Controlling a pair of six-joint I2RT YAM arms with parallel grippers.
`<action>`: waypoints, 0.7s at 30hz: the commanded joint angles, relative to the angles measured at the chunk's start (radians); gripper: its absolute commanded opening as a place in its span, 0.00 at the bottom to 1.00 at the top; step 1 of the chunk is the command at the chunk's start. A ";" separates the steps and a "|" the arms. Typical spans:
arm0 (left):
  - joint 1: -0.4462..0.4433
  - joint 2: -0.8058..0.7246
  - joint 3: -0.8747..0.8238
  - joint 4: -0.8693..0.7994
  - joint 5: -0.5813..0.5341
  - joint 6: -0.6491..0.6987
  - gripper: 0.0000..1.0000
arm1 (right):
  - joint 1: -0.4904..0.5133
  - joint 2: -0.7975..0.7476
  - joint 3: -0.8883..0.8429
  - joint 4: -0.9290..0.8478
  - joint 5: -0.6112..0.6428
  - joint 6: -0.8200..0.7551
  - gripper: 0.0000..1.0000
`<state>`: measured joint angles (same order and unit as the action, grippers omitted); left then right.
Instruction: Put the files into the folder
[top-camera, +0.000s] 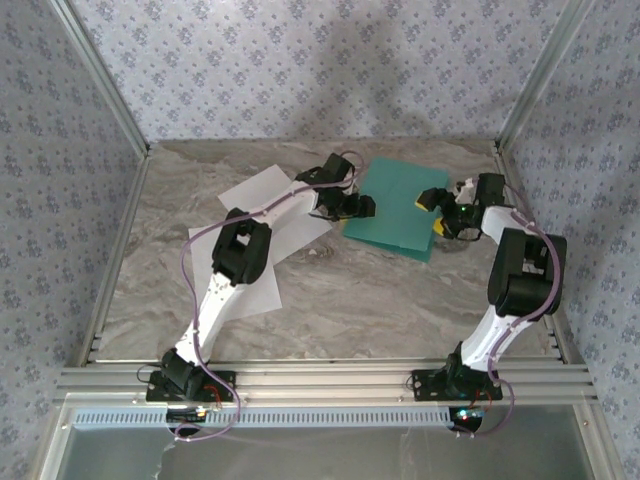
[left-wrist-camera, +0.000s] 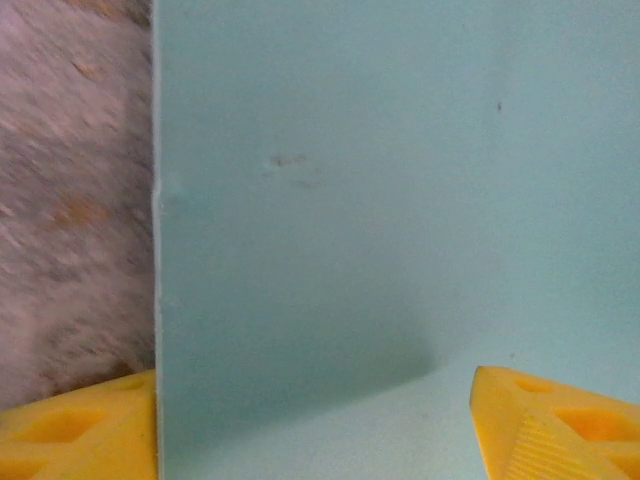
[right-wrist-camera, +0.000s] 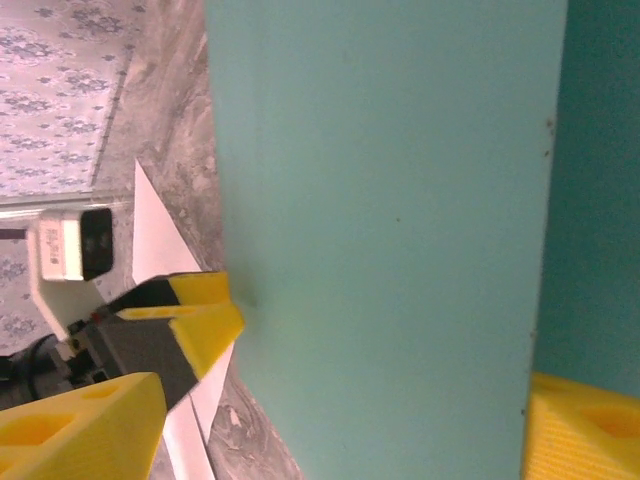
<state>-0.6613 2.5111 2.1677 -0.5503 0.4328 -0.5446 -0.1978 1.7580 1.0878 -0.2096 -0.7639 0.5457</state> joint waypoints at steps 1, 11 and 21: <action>-0.059 -0.114 -0.069 -0.006 0.060 0.024 0.75 | 0.013 -0.066 -0.025 -0.036 -0.031 -0.027 0.85; -0.085 -0.286 -0.351 0.140 0.049 -0.007 0.77 | 0.033 -0.200 -0.106 -0.046 -0.025 -0.023 0.86; -0.085 -0.443 -0.582 0.235 -0.023 -0.036 0.91 | 0.064 -0.345 -0.145 -0.045 -0.052 0.015 0.91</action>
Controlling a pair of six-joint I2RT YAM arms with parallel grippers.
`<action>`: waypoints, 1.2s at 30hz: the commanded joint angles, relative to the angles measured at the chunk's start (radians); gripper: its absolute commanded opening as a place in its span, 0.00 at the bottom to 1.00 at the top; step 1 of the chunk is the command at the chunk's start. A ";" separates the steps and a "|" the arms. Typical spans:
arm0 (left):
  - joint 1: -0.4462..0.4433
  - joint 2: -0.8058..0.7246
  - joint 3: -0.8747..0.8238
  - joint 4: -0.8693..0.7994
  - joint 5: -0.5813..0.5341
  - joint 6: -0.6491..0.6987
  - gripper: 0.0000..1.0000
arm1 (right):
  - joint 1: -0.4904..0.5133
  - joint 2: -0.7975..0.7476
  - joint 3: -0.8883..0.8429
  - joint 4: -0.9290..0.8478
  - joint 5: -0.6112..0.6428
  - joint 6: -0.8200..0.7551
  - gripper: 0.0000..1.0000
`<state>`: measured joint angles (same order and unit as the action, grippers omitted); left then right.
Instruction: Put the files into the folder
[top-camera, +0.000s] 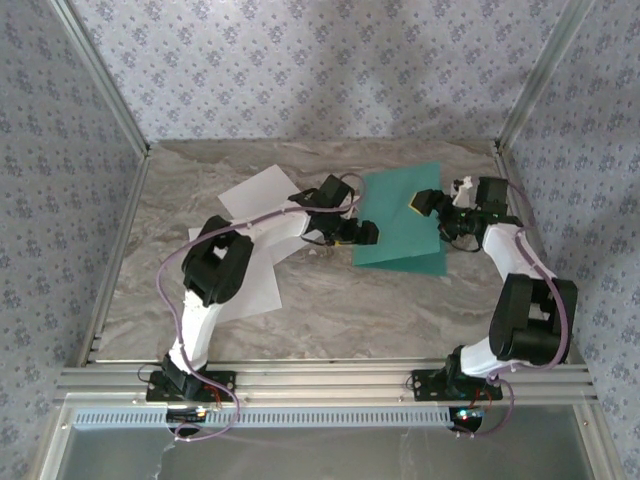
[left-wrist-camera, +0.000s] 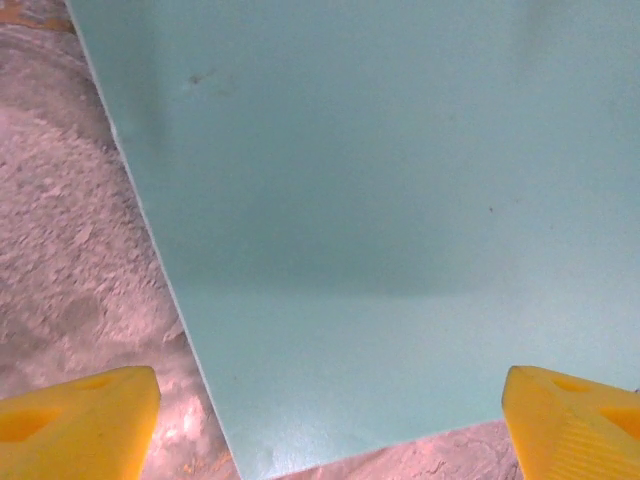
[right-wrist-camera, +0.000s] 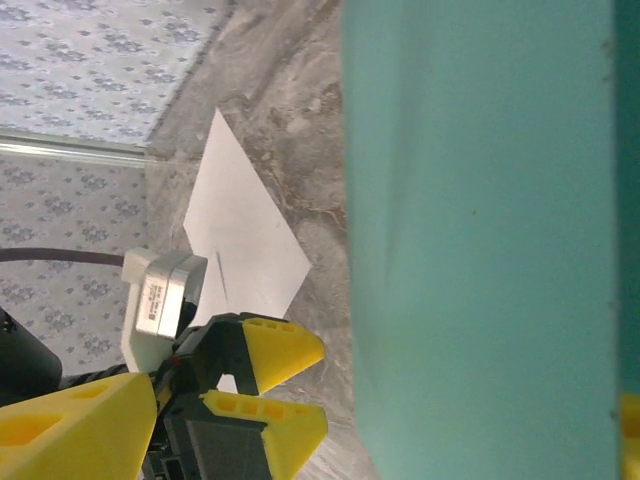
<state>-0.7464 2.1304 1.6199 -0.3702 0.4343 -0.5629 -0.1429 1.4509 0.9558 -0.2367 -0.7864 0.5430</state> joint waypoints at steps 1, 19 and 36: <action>0.001 -0.073 -0.051 0.064 -0.024 -0.020 0.92 | 0.014 -0.048 -0.015 -0.018 -0.031 0.022 0.91; 0.010 -0.401 -0.222 0.131 -0.158 -0.020 0.89 | 0.173 -0.043 0.079 0.156 -0.040 0.228 0.94; 0.011 -0.479 -0.216 0.139 -0.102 0.096 0.80 | 0.282 0.094 0.182 0.362 -0.015 0.388 0.95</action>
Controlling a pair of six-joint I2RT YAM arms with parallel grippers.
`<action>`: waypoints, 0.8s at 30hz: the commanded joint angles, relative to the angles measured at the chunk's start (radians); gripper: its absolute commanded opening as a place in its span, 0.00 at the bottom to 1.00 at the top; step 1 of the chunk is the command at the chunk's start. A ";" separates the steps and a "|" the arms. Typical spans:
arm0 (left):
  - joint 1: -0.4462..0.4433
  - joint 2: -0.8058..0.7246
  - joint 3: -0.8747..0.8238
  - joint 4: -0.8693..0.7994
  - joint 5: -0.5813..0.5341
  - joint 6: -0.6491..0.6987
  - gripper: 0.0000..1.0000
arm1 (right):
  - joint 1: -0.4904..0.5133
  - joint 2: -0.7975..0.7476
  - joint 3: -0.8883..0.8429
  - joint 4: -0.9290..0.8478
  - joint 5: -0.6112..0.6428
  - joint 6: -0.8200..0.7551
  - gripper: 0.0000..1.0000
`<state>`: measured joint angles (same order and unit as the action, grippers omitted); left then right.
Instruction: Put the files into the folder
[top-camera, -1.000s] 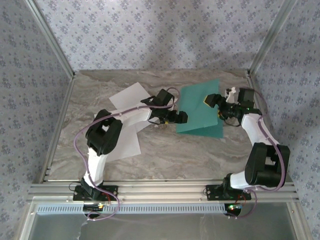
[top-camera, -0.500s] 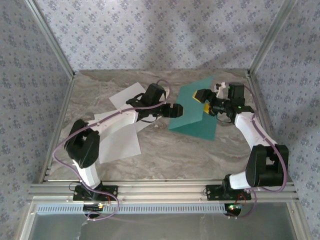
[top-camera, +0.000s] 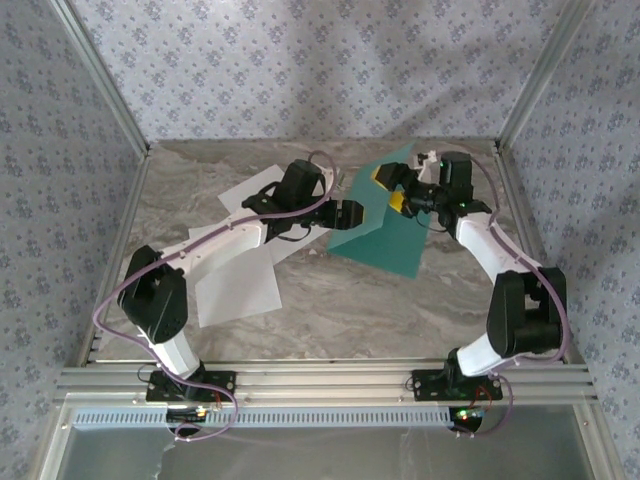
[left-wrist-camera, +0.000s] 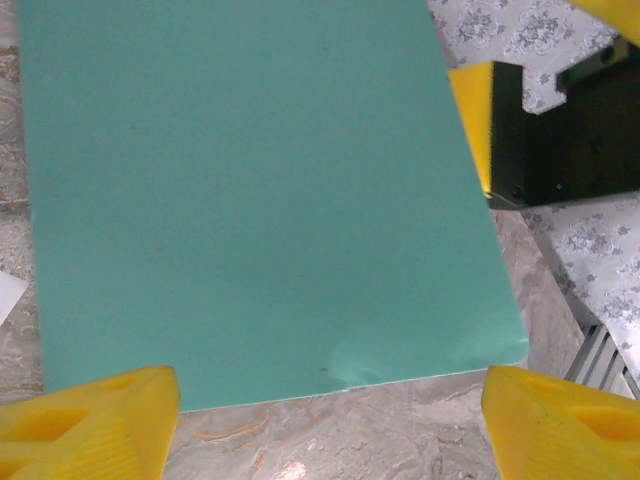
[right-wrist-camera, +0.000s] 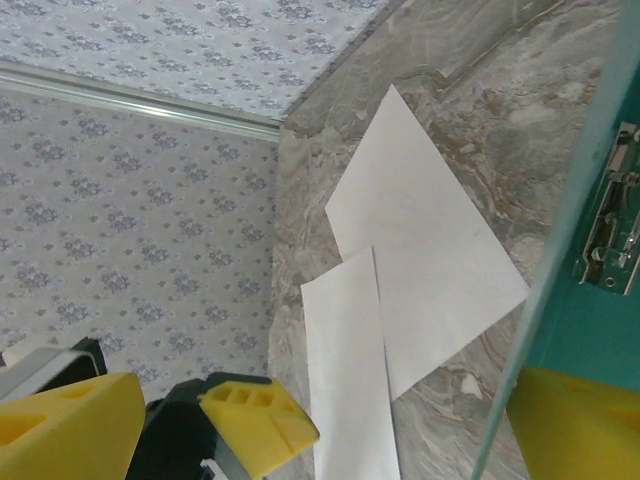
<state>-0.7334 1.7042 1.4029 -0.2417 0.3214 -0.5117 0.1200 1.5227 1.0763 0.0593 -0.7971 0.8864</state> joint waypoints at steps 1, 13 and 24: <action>-0.001 -0.055 0.004 0.006 0.002 0.048 0.80 | 0.024 0.032 0.076 0.072 -0.009 0.052 0.95; -0.020 -0.025 0.088 -0.046 0.025 0.205 0.80 | 0.055 0.130 0.199 0.096 -0.003 0.083 0.95; -0.027 0.063 0.210 -0.177 -0.147 0.287 0.71 | 0.073 0.192 0.262 0.099 -0.016 0.096 0.95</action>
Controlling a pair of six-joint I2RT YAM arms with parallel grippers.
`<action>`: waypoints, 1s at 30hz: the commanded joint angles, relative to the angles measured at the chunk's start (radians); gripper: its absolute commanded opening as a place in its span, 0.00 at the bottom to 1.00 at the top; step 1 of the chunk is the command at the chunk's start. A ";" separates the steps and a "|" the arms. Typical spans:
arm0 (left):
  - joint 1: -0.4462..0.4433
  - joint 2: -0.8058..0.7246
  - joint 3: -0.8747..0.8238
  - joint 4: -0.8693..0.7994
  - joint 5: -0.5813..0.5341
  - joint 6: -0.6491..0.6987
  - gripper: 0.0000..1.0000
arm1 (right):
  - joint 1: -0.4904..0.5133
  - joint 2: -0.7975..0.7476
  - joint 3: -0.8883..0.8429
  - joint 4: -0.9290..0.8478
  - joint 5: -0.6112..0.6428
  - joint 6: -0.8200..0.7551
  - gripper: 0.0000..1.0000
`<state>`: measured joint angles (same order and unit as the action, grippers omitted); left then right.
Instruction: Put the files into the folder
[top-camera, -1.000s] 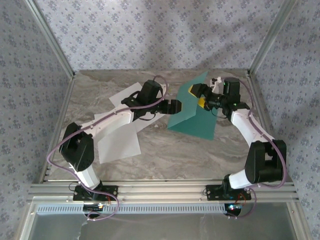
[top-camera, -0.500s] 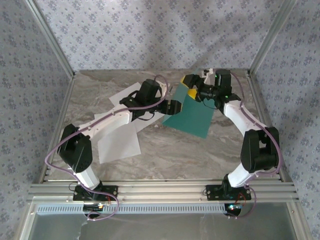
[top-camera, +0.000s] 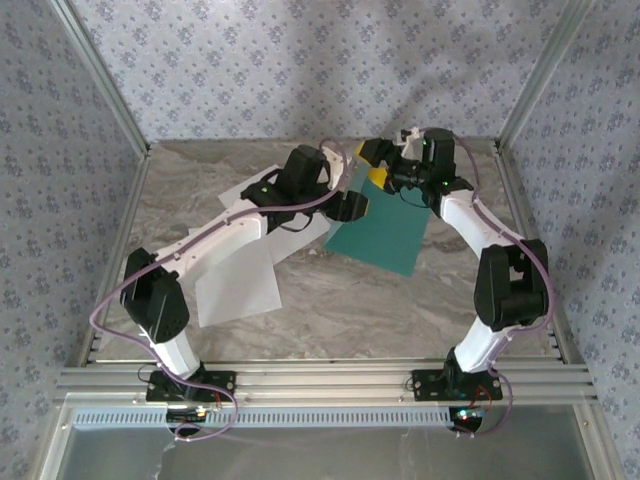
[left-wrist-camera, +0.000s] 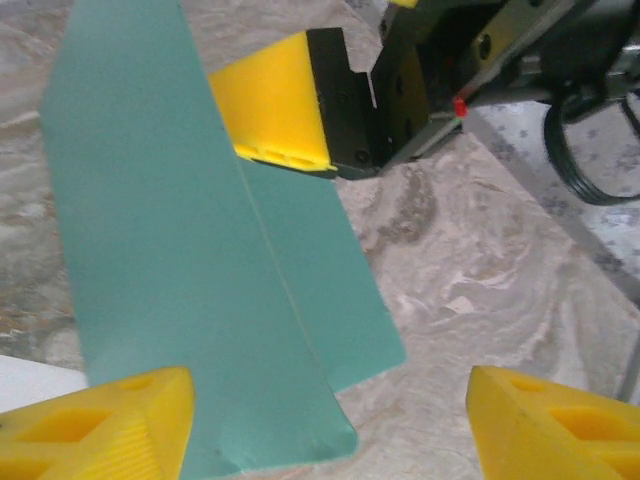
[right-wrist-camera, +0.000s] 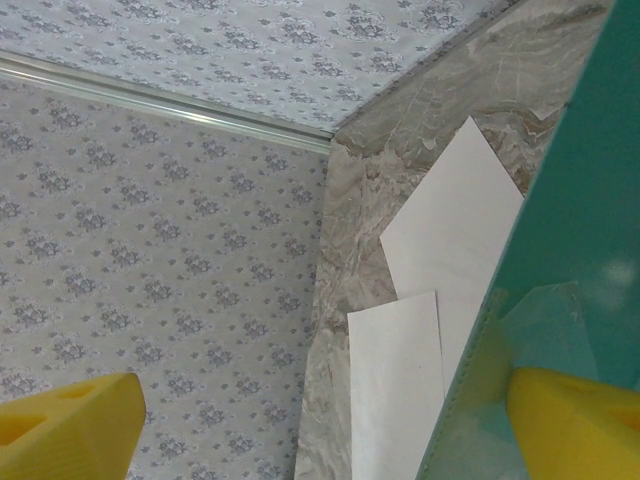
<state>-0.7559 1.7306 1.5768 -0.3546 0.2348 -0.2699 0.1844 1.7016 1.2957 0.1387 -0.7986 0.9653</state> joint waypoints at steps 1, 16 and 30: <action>-0.005 0.045 0.042 -0.064 -0.065 0.050 0.69 | 0.010 0.016 0.047 0.019 -0.014 0.016 0.95; -0.011 0.093 0.120 -0.097 -0.140 0.020 0.22 | -0.004 0.000 0.087 -0.063 -0.021 -0.025 0.95; -0.021 -0.033 -0.040 0.083 -0.159 -0.409 0.02 | -0.107 -0.309 -0.020 -0.349 0.003 -0.173 0.95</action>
<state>-0.7635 1.7485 1.5452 -0.3298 0.0757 -0.5690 0.0978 1.4425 1.3197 -0.1364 -0.7769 0.8284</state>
